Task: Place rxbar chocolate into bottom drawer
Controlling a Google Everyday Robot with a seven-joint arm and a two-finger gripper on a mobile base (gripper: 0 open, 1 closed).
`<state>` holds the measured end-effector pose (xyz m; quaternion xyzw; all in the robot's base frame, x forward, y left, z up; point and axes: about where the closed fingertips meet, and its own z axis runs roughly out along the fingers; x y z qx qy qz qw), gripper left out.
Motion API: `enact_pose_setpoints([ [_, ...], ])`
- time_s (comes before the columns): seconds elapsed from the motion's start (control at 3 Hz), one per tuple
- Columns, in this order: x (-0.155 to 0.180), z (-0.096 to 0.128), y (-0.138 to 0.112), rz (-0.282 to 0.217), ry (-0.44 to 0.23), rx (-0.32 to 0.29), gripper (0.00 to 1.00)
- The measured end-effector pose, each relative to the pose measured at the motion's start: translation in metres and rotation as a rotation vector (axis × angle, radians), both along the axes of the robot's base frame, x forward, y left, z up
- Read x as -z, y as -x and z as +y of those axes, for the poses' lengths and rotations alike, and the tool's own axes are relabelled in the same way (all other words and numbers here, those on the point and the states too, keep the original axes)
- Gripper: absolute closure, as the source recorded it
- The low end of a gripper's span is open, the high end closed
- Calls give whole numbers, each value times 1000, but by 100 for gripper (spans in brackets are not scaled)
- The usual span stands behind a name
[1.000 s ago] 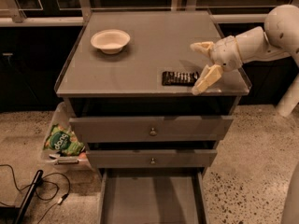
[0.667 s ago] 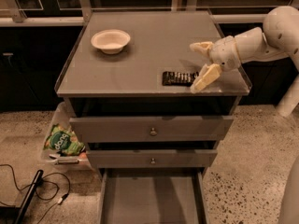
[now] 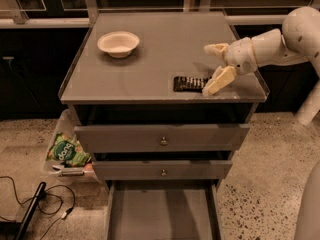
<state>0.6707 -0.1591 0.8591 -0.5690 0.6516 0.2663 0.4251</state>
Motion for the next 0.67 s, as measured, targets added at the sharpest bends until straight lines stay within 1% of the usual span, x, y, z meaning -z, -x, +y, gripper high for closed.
enact_pose_setpoints([
  [0.67, 10, -6, -13, 20, -9, 30, 0],
])
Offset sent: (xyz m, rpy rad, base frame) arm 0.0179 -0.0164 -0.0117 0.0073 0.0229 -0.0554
